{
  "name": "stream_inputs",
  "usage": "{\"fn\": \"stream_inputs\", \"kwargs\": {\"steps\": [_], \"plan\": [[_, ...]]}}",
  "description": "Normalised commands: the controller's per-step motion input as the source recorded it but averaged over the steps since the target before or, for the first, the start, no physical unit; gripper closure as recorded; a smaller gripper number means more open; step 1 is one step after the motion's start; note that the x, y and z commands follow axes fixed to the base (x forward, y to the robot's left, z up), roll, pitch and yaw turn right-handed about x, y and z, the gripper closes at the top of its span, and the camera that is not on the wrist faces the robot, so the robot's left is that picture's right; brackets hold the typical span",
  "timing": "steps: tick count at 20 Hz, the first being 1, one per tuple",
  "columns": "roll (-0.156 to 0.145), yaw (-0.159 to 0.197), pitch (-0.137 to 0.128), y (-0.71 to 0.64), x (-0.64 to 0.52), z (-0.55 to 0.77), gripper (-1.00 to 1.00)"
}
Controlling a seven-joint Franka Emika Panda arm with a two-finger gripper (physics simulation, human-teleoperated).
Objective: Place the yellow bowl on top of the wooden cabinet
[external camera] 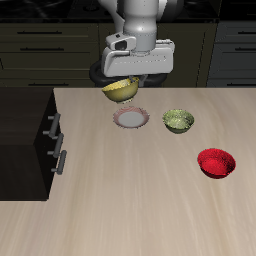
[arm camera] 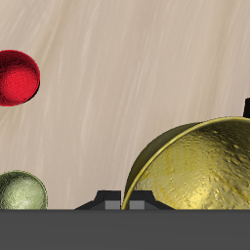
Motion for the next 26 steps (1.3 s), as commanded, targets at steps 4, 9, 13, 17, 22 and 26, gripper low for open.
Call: {"fn": "stream_inputs", "kwargs": {"steps": [4, 9, 13, 17, 22, 26], "plan": [[-0.006, 0.003, -0.023, -0.06, -0.08, 0.11, 1.0], [0.001, 0.009, -0.003, -0.04, -0.06, 0.02, 1.0], [-0.012, 0.006, -0.004, -0.08, -0.03, 0.03, 1.0], [-0.009, 0.006, -0.006, -0.08, -0.03, 0.05, 1.0], [-0.014, 0.008, -0.002, -0.09, -0.04, 0.04, 1.0], [-0.044, 0.004, 0.015, -0.24, -0.05, 0.04, 1.0]]}}
